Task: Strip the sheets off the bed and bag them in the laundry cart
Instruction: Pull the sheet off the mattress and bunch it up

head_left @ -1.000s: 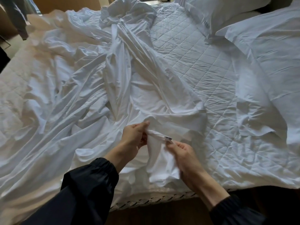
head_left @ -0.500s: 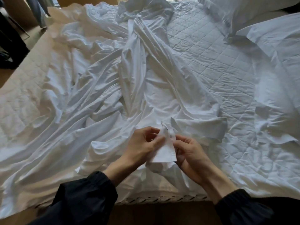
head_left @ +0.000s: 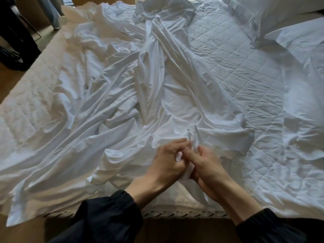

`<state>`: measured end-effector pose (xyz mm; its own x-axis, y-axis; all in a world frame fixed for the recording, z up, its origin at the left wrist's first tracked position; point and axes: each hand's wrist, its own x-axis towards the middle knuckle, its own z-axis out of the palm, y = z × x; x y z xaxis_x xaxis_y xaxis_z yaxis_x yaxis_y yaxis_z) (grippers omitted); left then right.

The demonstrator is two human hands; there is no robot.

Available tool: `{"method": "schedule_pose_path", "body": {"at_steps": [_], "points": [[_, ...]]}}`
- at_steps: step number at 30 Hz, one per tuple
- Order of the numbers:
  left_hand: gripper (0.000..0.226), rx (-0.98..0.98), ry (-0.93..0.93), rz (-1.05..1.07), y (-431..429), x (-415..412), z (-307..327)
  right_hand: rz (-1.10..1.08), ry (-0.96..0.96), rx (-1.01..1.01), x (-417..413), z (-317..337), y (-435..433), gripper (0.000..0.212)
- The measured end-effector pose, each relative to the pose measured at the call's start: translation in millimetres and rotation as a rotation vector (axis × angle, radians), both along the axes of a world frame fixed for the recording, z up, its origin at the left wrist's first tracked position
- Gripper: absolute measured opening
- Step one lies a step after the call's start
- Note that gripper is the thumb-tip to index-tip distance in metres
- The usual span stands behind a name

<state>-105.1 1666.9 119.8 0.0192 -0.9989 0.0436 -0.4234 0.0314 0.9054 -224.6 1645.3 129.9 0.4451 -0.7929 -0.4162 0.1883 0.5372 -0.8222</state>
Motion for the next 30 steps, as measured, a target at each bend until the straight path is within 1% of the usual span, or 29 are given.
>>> {"method": "schedule_pose_path", "body": {"at_steps": [1,2,3,4,5,6,7,8,9,11,13,14,15,16,17,18,19,20,21,22,23,24,25,26,28,29,30], "points": [[0.023,0.039,0.073,-0.001,0.9,4.5,0.4,-0.035,0.030,-0.005,1.9,0.7,-0.4,0.031],[0.028,0.076,0.106,0.077,1.2,13.5,-1.6,-0.082,0.046,0.006,4.8,3.0,-2.9,0.024],[0.034,0.103,0.061,0.216,1.4,26.0,-4.6,-0.120,0.061,0.014,7.6,6.4,-6.9,0.021],[0.041,0.140,-0.088,0.345,1.9,42.0,-10.0,-0.141,0.074,0.014,10.5,11.4,-11.8,0.021],[0.054,0.224,-0.328,0.399,3.1,60.3,-16.2,-0.156,0.081,0.005,14.0,17.4,-17.2,0.022],[0.072,0.342,-0.567,0.359,5.3,77.2,-21.7,-0.177,0.075,-0.006,17.5,23.1,-22.2,0.024],[0.086,0.456,-0.753,0.247,9.5,91.6,-27.9,-0.196,0.055,-0.020,21.8,26.2,-26.5,0.028],[0.092,0.531,-0.865,0.093,14.2,100.0,-33.7,-0.216,0.015,-0.026,24.6,29.0,-30.8,0.031],[0.089,0.543,-0.909,-0.058,20.3,102.6,-39.0,-0.240,-0.039,-0.028,26.8,33.2,-34.7,0.034],[0.064,0.509,-0.925,-0.277,37.2,94.1,-42.7,-0.289,-0.152,-0.023,29.7,41.9,-41.7,0.034],[0.028,0.433,-0.879,-0.377,49.9,70.4,-36.1,-0.383,-0.192,0.003,27.1,50.4,-49.2,0.035],[0.017,0.440,-0.847,-0.411,53.5,58.0,-31.2,-0.432,-0.197,0.017,24.1,54.0,-52.7,0.036],[0.015,0.460,-0.829,-0.447,55.3,45.7,-28.5,-0.476,-0.203,0.039,18.9,55.8,-56.2,0.035],[0.015,0.491,-0.864,-0.497,55.5,34.9,-25.7,-0.506,-0.217,0.071,12.1,56.0,-59.2,0.032],[0.016,0.503,-0.945,-0.553,55.7,27.2,-28.6,-0.519,-0.248,0.110,4.4,56.9,-60.2,0.026],[0.020,0.531,-1.035,-0.591,55.1,20.9,-30.4,-0.521,-0.286,0.142,-3.6,57.9,-59.4,0.019],[0.026,0.562,-1.087,-0.592,53.9,15.6,-35.1,-0.517,-0.319,0.154,-12.4,59.4,-56.4,0.015],[0.031,0.605,-1.072,-0.565,53.6,9.2,-35.9,-0.512,-0.332,0.155,-22.0,60.9,-52.2,0.013],[0.040,0.592,-0.988,-0.515,52.3,0.1,-36.7,-0.503,-0.334,0.158,-31.8,61.9,-47.6,0.009],[0.056,0.526,-0.840,-0.456,49.8,-12.1,-34.4,-0.480,-0.328,0.173,-40.7,62.4,-42.4,0.005],[0.077,0.414,-0.635,-0.368,45.3,-28.0,-30.3,-0.437,-0.312,0.193,-48.1,64.7,-35.6,0.006],[0.091,0.285,-0.386,-0.289,39.7,-47.3,-20.1,-0.389,-0.291,0.214,-52.6,66.3,-29.1,0.009],[0.093,0.170,-0.164,-0.215,33.0,-67.4,-9.7,-0.358,-0.278,0.234,-55.8,68.2,-23.8,0.008],[0.082,0.094,0.038,-0.144,26.9,-86.6,1.1,-0.339,-0.267,0.251,-56.7,70.1,-19.4,0.011],[0.037,0.044,0.323,0.035,16.2,-115.0,13.7,-0.304,-0.211,0.205,-56.2,73.8,-13.3,0.018],[0.023,0.057,0.430,0.147,9.8,-121.5,17.9,-0.299,-0.190,0.144,-58.1,75.8,-11.6,0.024],[0.015,0.092,0.541,0.255,3.7,-124.8,22.1,-0.327,-0.176,0.055,-61.5,76.9,-10.6,0.029]]}}
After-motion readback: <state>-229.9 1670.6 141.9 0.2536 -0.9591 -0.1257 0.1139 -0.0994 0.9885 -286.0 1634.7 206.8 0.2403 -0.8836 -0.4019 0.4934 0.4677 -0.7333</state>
